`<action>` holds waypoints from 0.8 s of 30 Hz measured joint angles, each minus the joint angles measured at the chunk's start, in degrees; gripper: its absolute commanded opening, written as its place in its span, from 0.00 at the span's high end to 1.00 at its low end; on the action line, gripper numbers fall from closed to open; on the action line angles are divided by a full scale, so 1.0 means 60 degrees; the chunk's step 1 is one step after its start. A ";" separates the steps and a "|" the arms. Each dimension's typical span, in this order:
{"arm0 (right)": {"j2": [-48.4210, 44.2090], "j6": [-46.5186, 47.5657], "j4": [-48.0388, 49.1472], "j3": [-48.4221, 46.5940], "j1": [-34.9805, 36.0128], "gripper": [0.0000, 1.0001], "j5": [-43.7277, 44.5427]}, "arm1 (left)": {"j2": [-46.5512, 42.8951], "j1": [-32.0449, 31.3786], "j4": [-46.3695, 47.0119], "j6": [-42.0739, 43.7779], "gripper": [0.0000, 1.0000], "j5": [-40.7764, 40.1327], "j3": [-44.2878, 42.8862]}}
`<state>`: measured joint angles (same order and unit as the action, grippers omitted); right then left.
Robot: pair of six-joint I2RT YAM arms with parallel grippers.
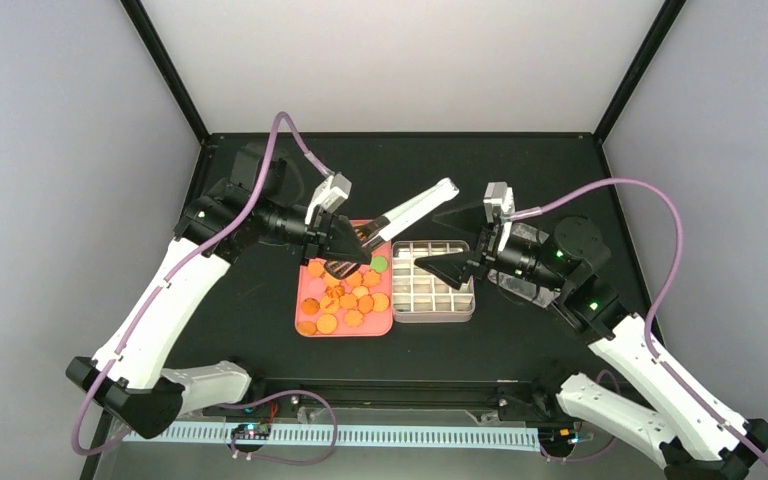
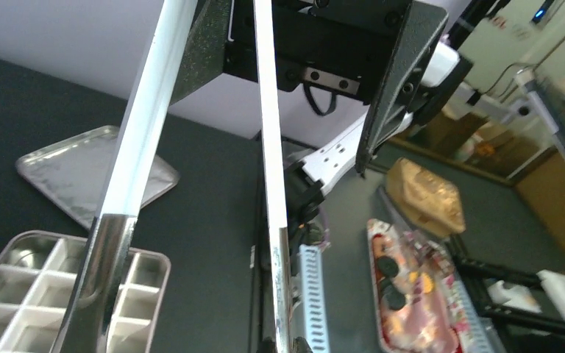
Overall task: Pack the cookies
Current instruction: Pass from the left arm to the right
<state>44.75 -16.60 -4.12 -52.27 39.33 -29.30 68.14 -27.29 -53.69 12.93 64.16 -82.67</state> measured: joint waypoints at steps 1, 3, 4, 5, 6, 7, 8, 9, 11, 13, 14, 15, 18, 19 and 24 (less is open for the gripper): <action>0.0058 -0.0087 0.0346 0.0011 -0.0007 0.00 -0.0149 | 0.0000 0.0004 0.0284 -0.0317 0.99 0.0197 0.0058; 0.0233 -0.0379 0.1297 0.0153 -0.0029 0.00 -0.0477 | 0.0000 0.0007 0.0834 -0.0947 0.99 0.0517 0.0229; 0.0328 -0.0539 0.1770 0.0270 -0.0029 0.00 -0.0619 | 0.0000 0.0011 0.1042 -0.1217 0.98 0.0630 0.0302; 0.0426 -0.0659 0.2124 0.0368 -0.0033 0.00 -0.0710 | 0.0004 0.0011 0.1177 -0.1384 0.98 0.0703 0.0339; 0.0565 -0.0758 0.2390 0.0419 -0.0033 0.00 -0.0776 | 0.0004 0.0015 0.1279 -0.1523 0.98 0.0761 0.0361; 0.0750 -0.0838 0.2630 0.0426 -0.0033 0.00 -0.0871 | 0.0000 0.0015 0.1377 -0.1621 0.98 0.0801 0.0364; 0.0900 -0.0907 0.2809 0.0423 -0.0033 0.00 -0.0929 | 0.0000 0.0015 0.1439 -0.1676 0.98 0.0823 0.0368; 0.1086 -0.0994 0.3016 0.0415 -0.0033 0.00 -0.1016 | 0.0000 0.0018 0.1464 -0.1690 0.99 0.0827 0.0364; 0.1439 -0.1180 0.3406 0.0386 -0.0033 0.00 -0.1257 | 0.0000 0.0018 0.1464 -0.1679 0.99 0.0816 0.0368; 0.1825 -0.1392 0.3745 0.0280 -0.0033 0.00 -0.1519 | 0.0000 0.0018 0.1461 -0.1632 0.98 0.0801 0.0372; 0.1974 -0.1519 0.3894 0.0248 -0.0033 0.00 -0.1647 | 0.0000 0.0018 0.1461 -0.1592 0.98 0.0780 0.0375; 0.2153 -0.1679 0.4156 0.0215 -0.0033 0.00 -0.1756 | 0.0000 0.0018 0.1450 -0.1541 0.99 0.0750 0.0375; 0.2488 -0.2116 0.4816 0.0193 -0.0040 0.01 -0.1971 | 0.0000 0.0040 0.1421 -0.1435 0.99 0.0667 0.0375; 0.2546 -0.2240 0.4987 0.0193 -0.0044 0.01 -0.2011 | 0.0000 0.0055 0.1421 -0.1399 0.98 0.0637 0.0375; 0.2579 -0.2557 0.5348 0.0146 -0.0153 0.03 -0.2415 | -0.0004 0.0055 0.1300 -0.1086 0.98 0.0495 0.0375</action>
<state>60.23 -31.94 27.97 -51.40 38.41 -43.79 68.12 -26.96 -45.89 6.42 67.13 -80.42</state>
